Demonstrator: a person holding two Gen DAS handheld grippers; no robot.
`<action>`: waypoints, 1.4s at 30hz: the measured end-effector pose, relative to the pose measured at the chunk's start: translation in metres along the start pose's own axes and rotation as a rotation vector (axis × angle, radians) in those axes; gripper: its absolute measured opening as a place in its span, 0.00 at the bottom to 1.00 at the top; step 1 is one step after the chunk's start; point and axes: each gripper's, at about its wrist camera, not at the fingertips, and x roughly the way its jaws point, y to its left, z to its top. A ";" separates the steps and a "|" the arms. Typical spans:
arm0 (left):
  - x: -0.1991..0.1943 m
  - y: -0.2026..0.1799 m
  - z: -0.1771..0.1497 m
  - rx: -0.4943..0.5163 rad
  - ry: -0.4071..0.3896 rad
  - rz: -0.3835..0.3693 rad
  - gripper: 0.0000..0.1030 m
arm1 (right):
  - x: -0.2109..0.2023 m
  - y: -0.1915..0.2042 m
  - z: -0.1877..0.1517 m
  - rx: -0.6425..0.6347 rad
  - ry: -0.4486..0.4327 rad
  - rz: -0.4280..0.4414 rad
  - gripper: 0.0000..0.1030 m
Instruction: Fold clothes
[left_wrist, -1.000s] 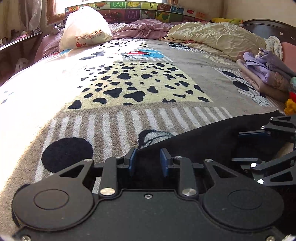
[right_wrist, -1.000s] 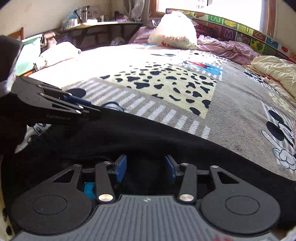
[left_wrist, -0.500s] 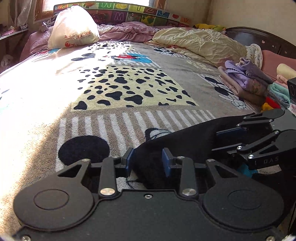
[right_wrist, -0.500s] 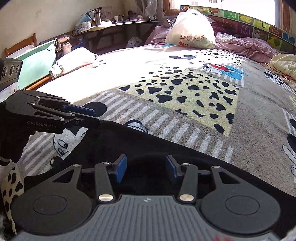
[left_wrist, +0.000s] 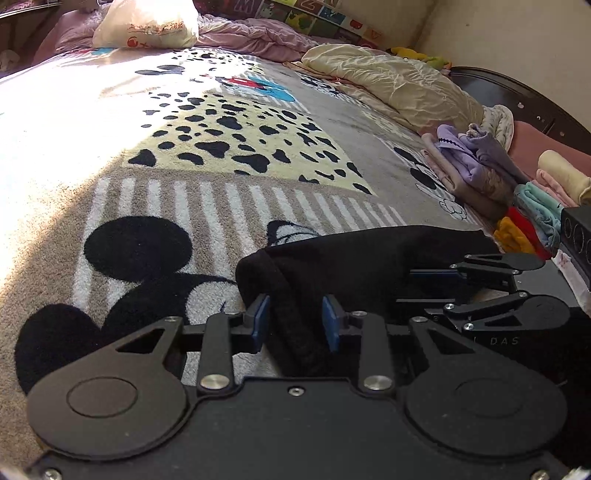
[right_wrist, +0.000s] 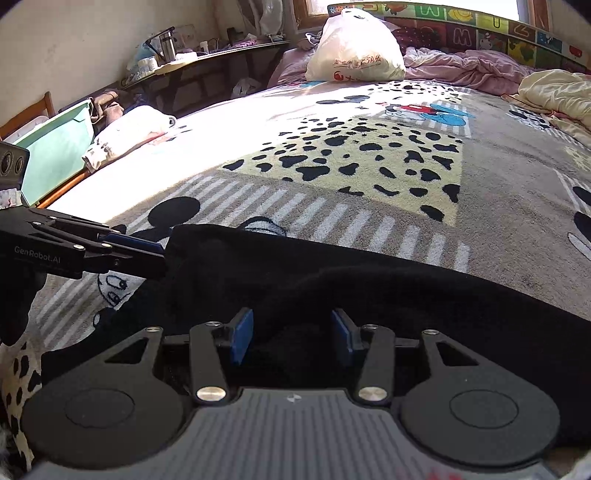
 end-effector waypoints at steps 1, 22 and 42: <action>0.001 0.002 0.000 -0.017 -0.001 0.002 0.17 | 0.001 0.005 -0.002 -0.032 0.004 -0.018 0.46; 0.016 -0.042 0.001 0.263 -0.070 0.058 0.16 | 0.033 0.001 0.038 -0.112 -0.009 -0.055 0.38; 0.027 -0.063 -0.002 0.326 -0.056 0.189 0.28 | -0.009 -0.041 0.029 -0.043 -0.053 -0.050 0.37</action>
